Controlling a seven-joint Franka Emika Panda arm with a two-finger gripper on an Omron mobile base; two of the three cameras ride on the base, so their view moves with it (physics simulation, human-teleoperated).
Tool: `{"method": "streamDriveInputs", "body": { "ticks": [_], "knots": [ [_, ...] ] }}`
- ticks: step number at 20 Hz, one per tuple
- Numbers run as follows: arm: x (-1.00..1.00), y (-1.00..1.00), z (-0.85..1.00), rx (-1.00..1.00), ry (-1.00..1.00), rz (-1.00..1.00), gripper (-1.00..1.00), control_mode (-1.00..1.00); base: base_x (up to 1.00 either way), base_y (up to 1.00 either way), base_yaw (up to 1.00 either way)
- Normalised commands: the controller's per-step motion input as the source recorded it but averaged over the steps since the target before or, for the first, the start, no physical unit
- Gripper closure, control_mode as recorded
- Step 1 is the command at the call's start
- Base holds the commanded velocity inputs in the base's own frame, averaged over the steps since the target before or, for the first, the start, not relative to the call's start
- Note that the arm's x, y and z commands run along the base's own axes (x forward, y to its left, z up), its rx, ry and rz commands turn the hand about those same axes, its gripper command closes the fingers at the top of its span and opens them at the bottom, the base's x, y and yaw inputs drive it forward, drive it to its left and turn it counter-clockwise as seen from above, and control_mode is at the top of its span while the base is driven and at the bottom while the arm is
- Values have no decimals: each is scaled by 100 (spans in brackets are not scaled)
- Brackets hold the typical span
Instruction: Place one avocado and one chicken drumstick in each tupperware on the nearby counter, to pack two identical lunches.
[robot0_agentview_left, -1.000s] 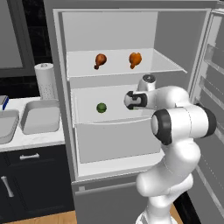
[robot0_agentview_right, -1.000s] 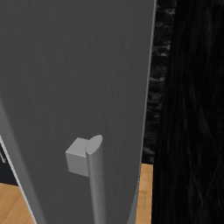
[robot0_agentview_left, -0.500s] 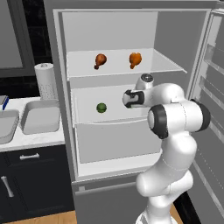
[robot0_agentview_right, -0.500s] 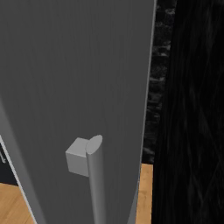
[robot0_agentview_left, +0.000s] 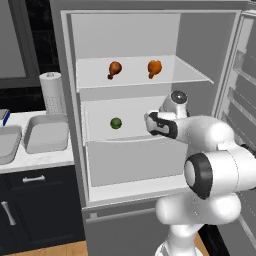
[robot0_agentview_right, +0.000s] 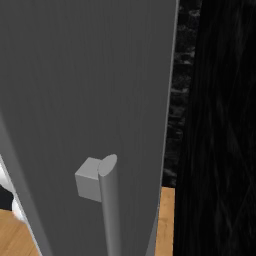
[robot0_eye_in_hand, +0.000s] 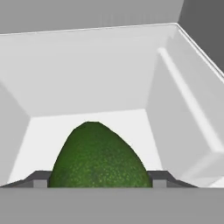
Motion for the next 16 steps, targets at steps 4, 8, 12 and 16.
{"method": "streamDriveInputs", "body": {
  "ticks": [4,8,12,16],
  "knots": [
    [-100,20,100,0,-19,-9,100,-100,0,0,0],
    [-100,4,100,9,8,-8,100,-100,0,0,0],
    [-100,-1,94,23,35,-3,100,-100,0,0,0],
    [-100,0,27,15,31,0,100,-100,0,0,0]
  ]
}}
